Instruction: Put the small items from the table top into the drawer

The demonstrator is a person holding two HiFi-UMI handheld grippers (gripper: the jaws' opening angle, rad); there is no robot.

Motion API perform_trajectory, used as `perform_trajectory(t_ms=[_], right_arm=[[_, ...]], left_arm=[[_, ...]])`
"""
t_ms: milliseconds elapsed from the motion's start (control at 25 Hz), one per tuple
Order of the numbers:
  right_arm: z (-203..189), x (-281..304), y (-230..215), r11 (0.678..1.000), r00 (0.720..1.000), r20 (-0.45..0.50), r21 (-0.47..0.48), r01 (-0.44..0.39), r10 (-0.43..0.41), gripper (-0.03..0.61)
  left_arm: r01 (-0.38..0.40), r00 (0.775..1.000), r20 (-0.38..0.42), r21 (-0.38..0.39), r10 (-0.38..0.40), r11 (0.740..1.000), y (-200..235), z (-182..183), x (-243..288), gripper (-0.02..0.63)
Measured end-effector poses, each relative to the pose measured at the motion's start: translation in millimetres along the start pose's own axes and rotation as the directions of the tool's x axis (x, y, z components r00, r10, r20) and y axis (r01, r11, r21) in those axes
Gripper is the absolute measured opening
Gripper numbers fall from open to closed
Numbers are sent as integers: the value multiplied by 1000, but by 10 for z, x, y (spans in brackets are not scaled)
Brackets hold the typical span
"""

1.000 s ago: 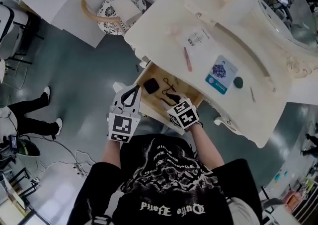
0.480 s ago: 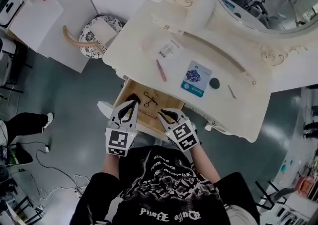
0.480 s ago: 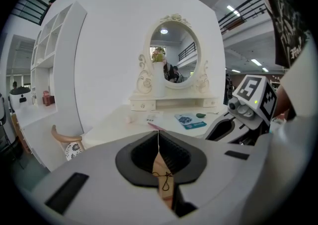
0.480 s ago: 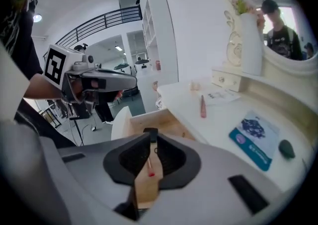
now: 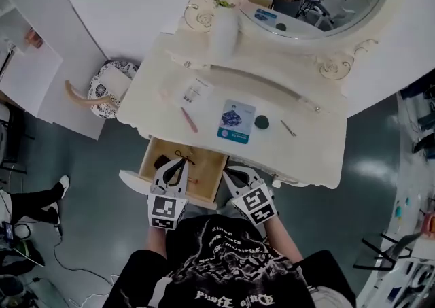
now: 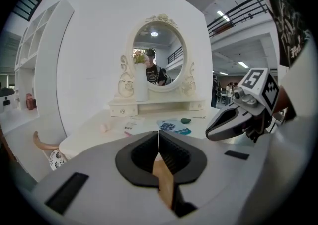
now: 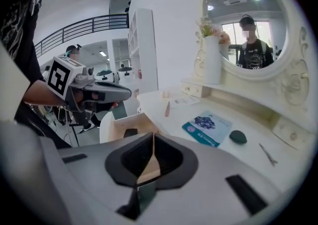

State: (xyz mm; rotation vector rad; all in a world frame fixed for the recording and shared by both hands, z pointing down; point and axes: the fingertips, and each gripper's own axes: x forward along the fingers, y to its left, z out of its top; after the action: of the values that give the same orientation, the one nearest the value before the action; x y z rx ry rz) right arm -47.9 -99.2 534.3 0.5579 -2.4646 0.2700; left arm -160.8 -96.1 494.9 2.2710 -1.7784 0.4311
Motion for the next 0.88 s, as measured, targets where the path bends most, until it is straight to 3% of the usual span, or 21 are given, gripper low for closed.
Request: perform_trajectory(t_ms=[360, 880], right_arm=[[7, -376, -375, 989, 987, 74, 40, 141, -143, 12], [-302, -817, -865, 947, 946, 58, 47, 317, -320, 11]], left_arm=[[47, 999, 11, 44, -47, 998, -320, 143, 205, 15], [90, 996, -22, 85, -89, 992, -602, 118, 330, 15]])
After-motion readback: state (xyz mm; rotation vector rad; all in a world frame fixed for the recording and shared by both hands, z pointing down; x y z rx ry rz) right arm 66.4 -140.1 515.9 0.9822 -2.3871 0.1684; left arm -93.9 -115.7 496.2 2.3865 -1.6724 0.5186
